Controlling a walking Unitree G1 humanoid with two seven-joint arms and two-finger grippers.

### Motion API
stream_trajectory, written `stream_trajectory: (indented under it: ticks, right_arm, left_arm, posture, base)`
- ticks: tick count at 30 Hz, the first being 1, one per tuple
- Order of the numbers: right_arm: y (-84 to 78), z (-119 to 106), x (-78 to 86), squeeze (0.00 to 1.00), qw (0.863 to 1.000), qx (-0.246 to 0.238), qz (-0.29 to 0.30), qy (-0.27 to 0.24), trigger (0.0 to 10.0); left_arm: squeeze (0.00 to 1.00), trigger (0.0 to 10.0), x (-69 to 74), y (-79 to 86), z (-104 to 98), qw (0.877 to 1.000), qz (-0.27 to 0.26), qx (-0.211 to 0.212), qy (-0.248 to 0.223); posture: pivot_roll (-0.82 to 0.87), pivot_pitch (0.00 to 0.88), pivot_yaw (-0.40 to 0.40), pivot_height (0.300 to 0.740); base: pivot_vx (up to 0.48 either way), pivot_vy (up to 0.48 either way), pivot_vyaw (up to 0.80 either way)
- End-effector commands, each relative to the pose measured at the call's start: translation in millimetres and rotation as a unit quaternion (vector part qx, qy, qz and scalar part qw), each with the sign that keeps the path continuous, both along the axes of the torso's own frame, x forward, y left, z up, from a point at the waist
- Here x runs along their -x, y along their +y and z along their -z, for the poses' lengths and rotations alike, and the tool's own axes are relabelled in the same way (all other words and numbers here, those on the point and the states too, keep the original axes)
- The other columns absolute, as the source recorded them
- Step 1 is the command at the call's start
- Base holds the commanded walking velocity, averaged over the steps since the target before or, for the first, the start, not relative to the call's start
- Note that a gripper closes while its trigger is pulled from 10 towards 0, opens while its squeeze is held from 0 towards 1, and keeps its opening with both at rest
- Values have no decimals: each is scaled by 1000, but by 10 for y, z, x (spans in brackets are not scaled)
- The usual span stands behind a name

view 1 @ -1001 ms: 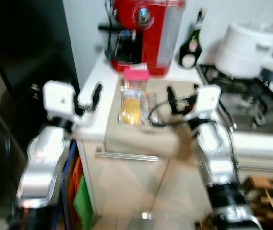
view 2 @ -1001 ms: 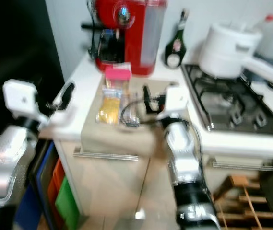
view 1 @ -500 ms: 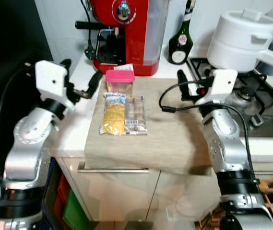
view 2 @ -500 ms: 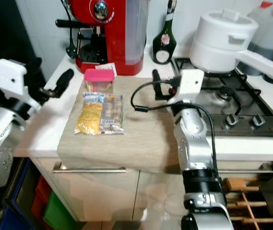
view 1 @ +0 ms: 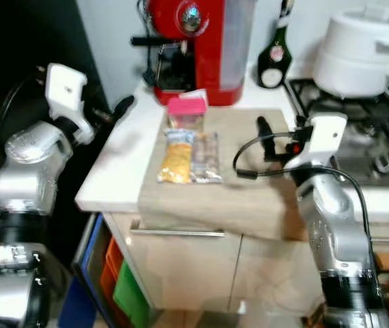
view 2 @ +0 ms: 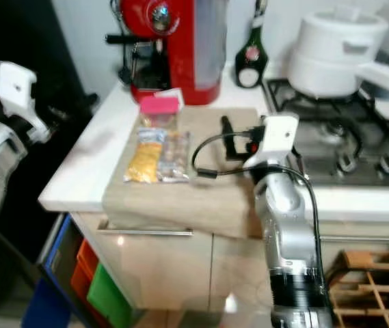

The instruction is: Restocking fridge

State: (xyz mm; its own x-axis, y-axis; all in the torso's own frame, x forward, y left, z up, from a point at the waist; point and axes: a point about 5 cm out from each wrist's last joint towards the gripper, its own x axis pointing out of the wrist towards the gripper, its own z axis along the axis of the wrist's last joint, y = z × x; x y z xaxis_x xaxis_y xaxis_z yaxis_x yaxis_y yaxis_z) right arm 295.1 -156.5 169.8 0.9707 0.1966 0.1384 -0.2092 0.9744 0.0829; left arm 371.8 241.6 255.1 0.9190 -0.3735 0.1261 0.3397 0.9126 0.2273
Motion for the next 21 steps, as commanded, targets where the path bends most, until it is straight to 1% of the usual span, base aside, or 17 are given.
stream_trajectory:
  ticks: [1,2,3,4,5,6,7,8,12,13,15,17,18,20,21]
  right_arm:
    - [36,-141,113,0,1000,-1,-15,-18,10000]
    - [36,-141,113,0,1000,-1,-15,-18,10000]
    - [40,-89,272,0,1000,11,-26,2,10000]
    - [40,-89,272,0,1000,11,-26,2,10000]
    - [50,-68,325,0,999,17,-33,11,10000]
    - [50,-68,325,0,999,17,-33,11,10000]
    - [65,-65,430,0,998,29,-45,24,10000]
    - [65,-65,430,0,998,29,-45,24,10000]
    - [57,-72,519,0,997,36,-52,39,10000]
    - [42,-76,563,0,997,40,-53,45,10000]
    - [39,-78,573,0,997,41,-53,46,10000]
    - [28,-75,606,0,996,45,-53,52,10000]
    - [28,-75,606,0,996,45,-53,52,10000]
    - [12,-70,660,0,996,50,-52,60,10000]
    - [8,-67,681,0,995,51,-51,63,10000]
  left_arm:
    - [0,10000,-26,83,101,1000,-13,-6,20]
    - [0,10000,-26,83,101,1000,-13,-6,20]
    - [0,10000,-90,128,159,999,-25,10,33]
    - [0,10000,-90,128,159,999,-25,10,33]
    - [0,10000,-121,130,191,999,-27,19,41]
    - [0,10000,-121,130,191,999,-27,19,41]
    - [0,10000,-170,108,254,998,-26,26,51]
    - [0,10000,-170,108,254,998,-26,26,51]
    - [0,10000,-218,42,307,998,-29,23,57]
    - [0,10000,-232,19,288,998,-23,25,53]
    - [0,10000,-235,12,281,998,-20,26,52]
    - [0,10000,-244,-17,254,999,-9,5,47]
    - [0,10000,-244,-17,254,999,-9,5,47]
    - [0,10000,-253,-36,230,999,2,-22,47]
    - [0,10000,-255,-36,224,998,4,-28,49]
  posture:
    - [-219,0,116,740]
    - [-219,0,116,740]
    - [-244,12,96,740]
    - [-244,12,96,740]
    - [-247,15,93,740]
    - [-247,15,93,740]
    - [-262,30,74,740]
    - [-262,30,74,740]
    - [-278,46,62,740]
    - [-289,53,60,740]
    - [-289,53,60,740]
    - [-307,59,61,740]
    - [-307,59,61,740]
    - [-329,66,62,740]
    - [-329,66,62,740]
  base:
    - [0,0,0]
    - [0,0,0]
    - [0,0,0]
    - [0,0,0]
    - [0,0,0]
    - [0,0,0]
    - [0,0,0]
    - [0,0,0]
    - [0,0,0]
    - [0,0,0]
    - [0,0,0]
    - [0,0,0]
    - [0,0,0]
    - [0,0,0]
    - [0,0,0]
